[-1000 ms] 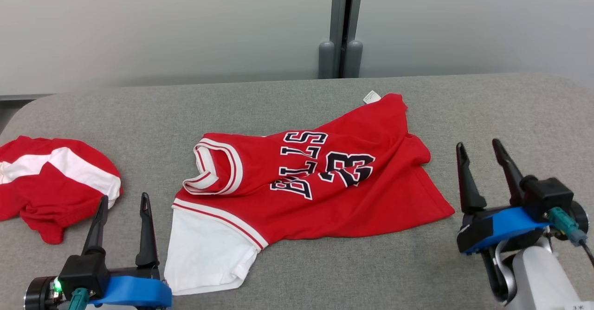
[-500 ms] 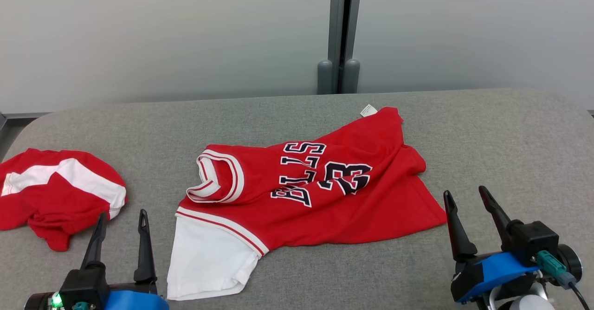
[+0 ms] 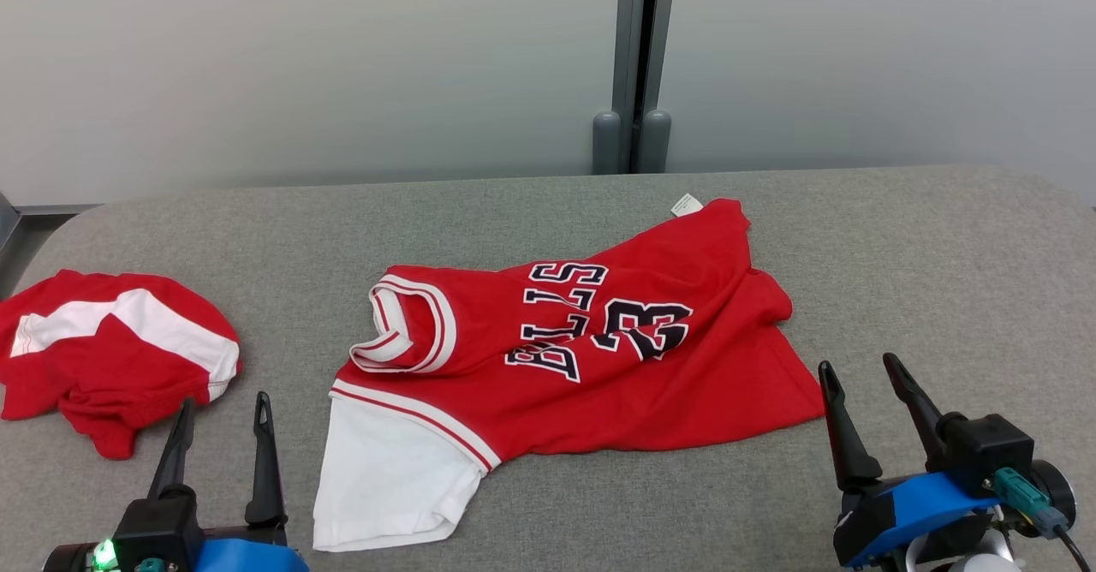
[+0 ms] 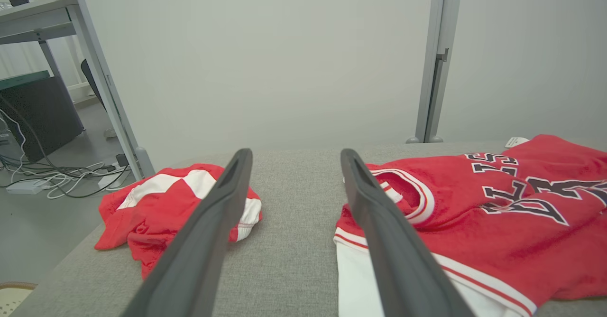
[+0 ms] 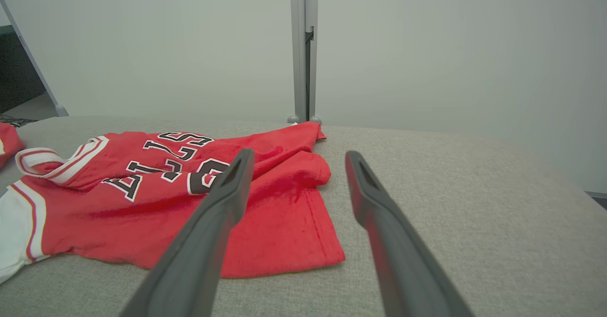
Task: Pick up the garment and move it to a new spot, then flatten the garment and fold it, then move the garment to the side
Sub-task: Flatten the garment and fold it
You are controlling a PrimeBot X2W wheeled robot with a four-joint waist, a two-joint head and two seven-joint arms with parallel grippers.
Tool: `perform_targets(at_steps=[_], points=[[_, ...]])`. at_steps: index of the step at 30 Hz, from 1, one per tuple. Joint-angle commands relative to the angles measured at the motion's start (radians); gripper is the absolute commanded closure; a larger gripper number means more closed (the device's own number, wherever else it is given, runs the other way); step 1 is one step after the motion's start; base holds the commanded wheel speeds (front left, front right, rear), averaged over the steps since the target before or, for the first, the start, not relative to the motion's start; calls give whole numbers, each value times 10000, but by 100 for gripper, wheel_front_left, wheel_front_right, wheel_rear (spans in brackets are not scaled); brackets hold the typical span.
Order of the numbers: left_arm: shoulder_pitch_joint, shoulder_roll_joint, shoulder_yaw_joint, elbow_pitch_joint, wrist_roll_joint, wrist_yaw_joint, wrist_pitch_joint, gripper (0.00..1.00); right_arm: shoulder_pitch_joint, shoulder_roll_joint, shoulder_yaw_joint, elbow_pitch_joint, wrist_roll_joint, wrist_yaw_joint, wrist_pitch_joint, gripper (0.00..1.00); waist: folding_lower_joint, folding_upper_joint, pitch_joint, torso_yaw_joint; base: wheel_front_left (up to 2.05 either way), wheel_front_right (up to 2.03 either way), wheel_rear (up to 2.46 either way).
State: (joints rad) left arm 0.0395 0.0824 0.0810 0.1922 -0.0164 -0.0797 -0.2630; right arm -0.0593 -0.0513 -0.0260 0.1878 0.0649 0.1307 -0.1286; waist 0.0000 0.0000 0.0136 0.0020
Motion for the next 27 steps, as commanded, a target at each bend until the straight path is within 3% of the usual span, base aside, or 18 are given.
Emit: perform_targets(at_steps=[1, 12, 27], points=[[15, 57, -14, 37, 37, 40, -25, 0, 115, 11, -7, -32, 90, 1, 27, 0, 0, 0, -4, 1, 0, 0, 0], [-222, 44, -421, 471, -5, -76, -25, 0, -443, 8, -386, 818, -252, 1, 36, 0, 0, 0, 110, 52, 0, 0, 0], [-863, 49, -1540, 3705, -244, -418, 370, 0, -2055, -62, -1032, 4179, -1005, 1, -400, 0, 0, 0, 605, 253, 0, 0, 0]])
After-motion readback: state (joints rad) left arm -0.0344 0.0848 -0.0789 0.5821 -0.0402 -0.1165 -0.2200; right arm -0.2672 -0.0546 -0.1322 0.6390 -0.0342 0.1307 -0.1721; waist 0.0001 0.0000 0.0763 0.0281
